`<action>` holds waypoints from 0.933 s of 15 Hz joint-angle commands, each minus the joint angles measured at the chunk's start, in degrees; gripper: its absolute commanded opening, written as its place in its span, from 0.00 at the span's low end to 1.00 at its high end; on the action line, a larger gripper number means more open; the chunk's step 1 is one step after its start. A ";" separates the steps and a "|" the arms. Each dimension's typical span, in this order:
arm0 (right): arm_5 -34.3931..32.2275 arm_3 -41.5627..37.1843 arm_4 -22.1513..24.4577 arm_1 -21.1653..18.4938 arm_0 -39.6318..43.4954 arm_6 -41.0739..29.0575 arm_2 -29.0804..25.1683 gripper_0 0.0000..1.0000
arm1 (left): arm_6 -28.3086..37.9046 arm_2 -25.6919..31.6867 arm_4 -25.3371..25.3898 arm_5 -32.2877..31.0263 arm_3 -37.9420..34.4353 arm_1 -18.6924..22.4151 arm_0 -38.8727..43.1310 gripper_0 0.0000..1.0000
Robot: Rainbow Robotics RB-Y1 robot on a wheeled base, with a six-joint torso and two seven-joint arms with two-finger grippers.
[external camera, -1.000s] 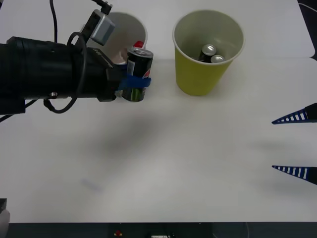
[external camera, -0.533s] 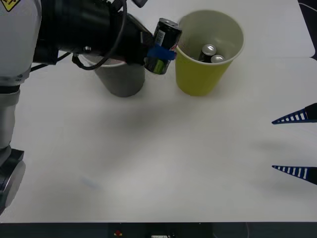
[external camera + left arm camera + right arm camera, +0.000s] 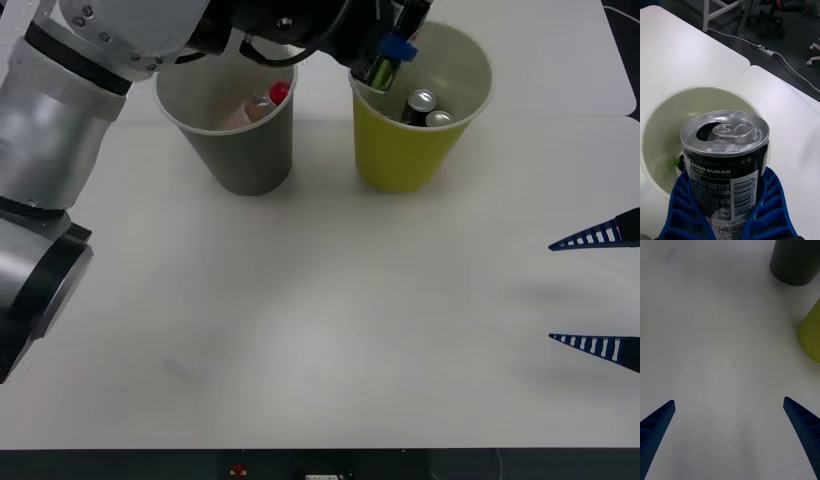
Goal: Put the can into the green bin and the plastic bottle into the gray bin
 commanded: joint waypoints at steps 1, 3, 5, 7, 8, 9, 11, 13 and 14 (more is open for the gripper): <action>0.00 0.00 0.00 0.00 0.00 0.00 0.00 1.00 | -0.09 -0.01 -4.38 2.34 5.93 -4.11 -3.18 0.00; 0.00 0.00 0.00 0.00 0.00 0.00 0.00 1.00 | -0.27 -2.56 -5.17 6.38 9.80 -5.07 -4.59 0.00; 0.00 0.00 0.00 0.00 0.00 0.00 0.00 1.00 | -0.27 -5.89 -5.87 10.07 11.12 -5.07 -4.68 0.00; 0.00 0.00 0.00 0.00 0.00 0.00 0.00 1.00 | -0.27 -7.65 -7.63 10.34 11.29 -4.99 -4.68 0.00; 0.00 0.00 0.00 0.00 0.00 0.00 0.00 1.00 | -0.27 -7.83 -7.90 10.34 11.29 -4.99 -4.68 0.00; 0.00 0.00 0.00 0.00 0.00 0.00 0.00 1.00 | -0.71 -8.18 -8.25 10.25 11.29 -4.99 -4.59 0.00; 0.00 0.00 0.00 0.00 0.00 0.00 0.00 1.00 | -1.32 -8.18 -8.51 9.20 11.29 -4.99 -4.59 0.01; 0.00 0.00 0.00 0.00 0.00 0.00 0.00 1.00 | -2.91 -8.18 -8.51 9.11 11.29 -5.07 -4.59 1.00; 0.00 0.00 0.00 0.00 0.00 0.00 0.00 1.00 | -3.35 -8.18 -8.51 8.58 11.29 -5.07 -4.68 1.00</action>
